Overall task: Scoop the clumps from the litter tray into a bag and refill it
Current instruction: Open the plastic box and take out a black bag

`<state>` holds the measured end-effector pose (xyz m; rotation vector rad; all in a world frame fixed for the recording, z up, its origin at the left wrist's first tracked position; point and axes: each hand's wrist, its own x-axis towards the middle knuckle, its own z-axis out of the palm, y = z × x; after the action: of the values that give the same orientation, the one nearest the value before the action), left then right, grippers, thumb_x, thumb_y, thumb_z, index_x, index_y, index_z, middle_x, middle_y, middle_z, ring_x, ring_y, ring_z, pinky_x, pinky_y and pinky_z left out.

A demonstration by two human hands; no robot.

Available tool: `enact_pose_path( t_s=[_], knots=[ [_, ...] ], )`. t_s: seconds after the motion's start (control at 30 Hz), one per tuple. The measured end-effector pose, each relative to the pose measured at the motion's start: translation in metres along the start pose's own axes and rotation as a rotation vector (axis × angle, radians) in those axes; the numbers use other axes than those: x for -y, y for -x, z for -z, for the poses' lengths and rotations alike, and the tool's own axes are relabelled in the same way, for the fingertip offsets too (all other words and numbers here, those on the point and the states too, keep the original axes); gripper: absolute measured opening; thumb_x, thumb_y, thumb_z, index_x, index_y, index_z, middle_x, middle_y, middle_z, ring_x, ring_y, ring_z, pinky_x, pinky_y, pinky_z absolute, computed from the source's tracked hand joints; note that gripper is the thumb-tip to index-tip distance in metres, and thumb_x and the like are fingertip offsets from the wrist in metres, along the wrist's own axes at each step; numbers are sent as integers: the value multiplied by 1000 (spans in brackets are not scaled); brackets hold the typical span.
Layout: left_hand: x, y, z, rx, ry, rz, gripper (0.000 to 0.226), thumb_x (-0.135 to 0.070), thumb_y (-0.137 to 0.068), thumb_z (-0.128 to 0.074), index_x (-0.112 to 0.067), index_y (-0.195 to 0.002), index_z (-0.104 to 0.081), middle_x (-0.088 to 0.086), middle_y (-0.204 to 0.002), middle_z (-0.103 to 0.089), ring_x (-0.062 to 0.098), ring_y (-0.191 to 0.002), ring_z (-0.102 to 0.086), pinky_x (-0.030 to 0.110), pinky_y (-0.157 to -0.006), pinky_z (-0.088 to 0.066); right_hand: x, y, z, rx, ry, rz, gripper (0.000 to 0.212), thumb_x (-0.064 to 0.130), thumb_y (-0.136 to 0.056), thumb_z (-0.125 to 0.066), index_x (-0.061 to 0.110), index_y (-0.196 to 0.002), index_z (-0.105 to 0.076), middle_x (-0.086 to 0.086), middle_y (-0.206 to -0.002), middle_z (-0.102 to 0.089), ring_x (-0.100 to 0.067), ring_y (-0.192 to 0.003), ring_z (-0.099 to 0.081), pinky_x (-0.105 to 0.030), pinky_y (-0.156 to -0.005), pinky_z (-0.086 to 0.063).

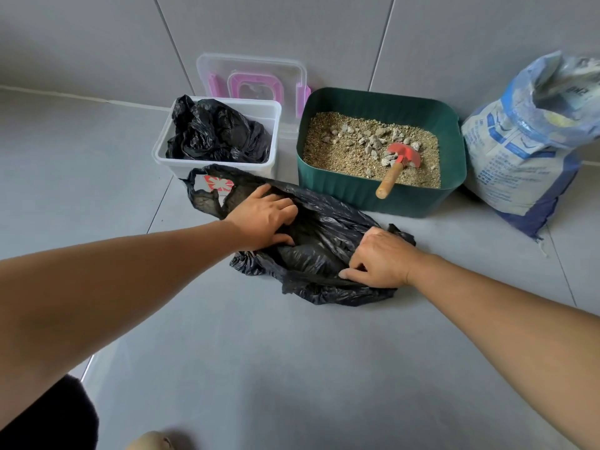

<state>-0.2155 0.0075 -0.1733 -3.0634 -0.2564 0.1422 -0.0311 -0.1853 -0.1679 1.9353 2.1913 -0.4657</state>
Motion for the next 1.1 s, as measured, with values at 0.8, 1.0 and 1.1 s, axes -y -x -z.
enact_pose_path(
  t_s=[0.8, 1.0, 1.1],
  knots=[
    [-16, -8, 5, -198, -28, 250, 31, -31, -92, -46, -9, -109, -59, 8, -103, -59, 28, -91, -59, 36, -73, -47, 18, -15, 25, -345, -66, -7, 37, 58, -88, -54, 24, -101, -58, 4, -118, -52, -18, -113, -47, -38, -98, -42],
    [-18, -24, 35, -440, 112, 172, 14, -18, -89, -46, -9, -84, -55, 5, -78, -52, 23, -64, -48, 37, -45, -41, 32, -24, 54, -710, -24, 20, 22, 29, -96, -48, 13, -83, -56, -1, -82, -52, -20, -78, -48, -33, -66, -45],
    [-13, -37, 59, -473, 140, 107, 14, -20, -86, -47, -8, -80, -54, 6, -76, -51, 24, -60, -47, 39, -46, -42, 30, -26, 80, -800, -13, 0, 19, 20, -96, -45, 11, -85, -57, -2, -79, -53, -19, -74, -48, -31, -68, -41]
  ],
)
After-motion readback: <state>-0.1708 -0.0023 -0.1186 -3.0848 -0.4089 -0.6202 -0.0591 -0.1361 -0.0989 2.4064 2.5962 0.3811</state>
